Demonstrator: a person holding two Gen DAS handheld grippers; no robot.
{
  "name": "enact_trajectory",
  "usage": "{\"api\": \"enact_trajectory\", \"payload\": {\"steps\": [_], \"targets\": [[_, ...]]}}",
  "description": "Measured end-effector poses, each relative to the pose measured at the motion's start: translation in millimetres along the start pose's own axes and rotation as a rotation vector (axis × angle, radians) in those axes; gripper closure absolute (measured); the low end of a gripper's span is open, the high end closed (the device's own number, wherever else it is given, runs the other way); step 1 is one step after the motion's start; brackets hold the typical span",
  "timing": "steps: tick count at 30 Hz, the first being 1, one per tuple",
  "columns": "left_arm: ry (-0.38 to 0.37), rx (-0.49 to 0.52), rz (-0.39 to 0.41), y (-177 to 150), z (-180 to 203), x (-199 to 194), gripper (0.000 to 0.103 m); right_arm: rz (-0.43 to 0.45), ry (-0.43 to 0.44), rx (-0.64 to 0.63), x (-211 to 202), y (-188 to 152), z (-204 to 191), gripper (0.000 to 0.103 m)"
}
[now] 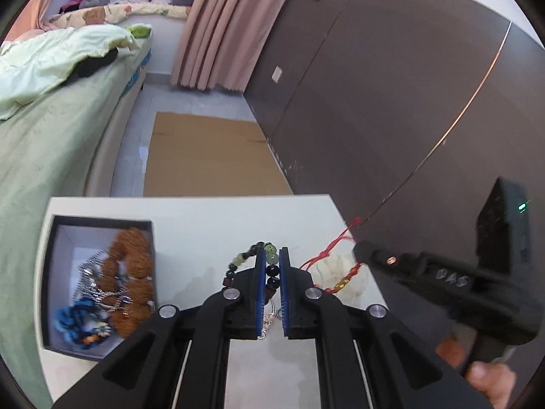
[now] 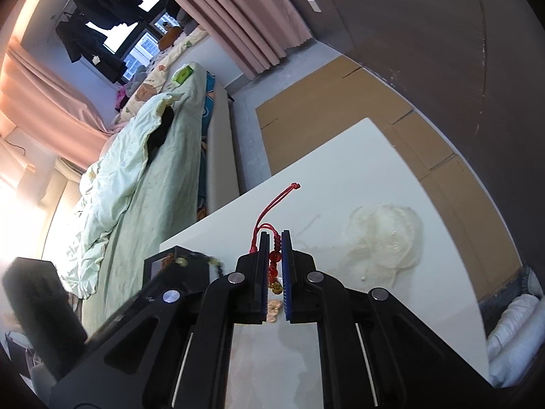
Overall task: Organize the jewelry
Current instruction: 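Carry both bracelets over the black box and open both tools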
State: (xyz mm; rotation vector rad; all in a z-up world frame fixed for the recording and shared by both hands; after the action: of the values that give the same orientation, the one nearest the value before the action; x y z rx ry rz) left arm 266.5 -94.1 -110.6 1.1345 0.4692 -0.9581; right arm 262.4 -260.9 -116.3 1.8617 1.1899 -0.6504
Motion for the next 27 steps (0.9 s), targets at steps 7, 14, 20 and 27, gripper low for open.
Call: {"api": "enact_trajectory", "payload": {"steps": [7,14,20,27], "targets": [[0.010,0.005,0.082,10.1,-14.3,-54.9,0.098,0.039,0.063,-0.023,-5.8,-4.4,-23.9,0.095],[0.051,0.005,0.143,10.5,-35.3,-97.1,0.098,0.082,0.155,-0.064,-11.9,-12.2,-58.2,0.095],[0.072,-0.043,0.165,9.1,-64.2,-116.9,0.098,0.103,0.238,-0.112,-13.9,-20.3,-90.6,0.095],[0.092,-0.123,0.149,12.3,-97.4,-111.9,0.079,0.091,0.292,-0.138,-4.8,-30.4,-120.1,0.095]]}}
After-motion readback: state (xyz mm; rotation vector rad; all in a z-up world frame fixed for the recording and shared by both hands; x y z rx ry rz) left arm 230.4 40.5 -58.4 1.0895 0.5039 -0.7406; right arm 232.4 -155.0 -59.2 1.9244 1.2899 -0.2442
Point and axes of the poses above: each gripper's, at about its wrist camera, not at the fingertips, and x roughly the way its jaws point, z to its right, y to its top, the point moved 7 cm from there along x, roughly the way its jaws point, and after that the axes turned 8 degrees about -z, right-handed, at the moved point
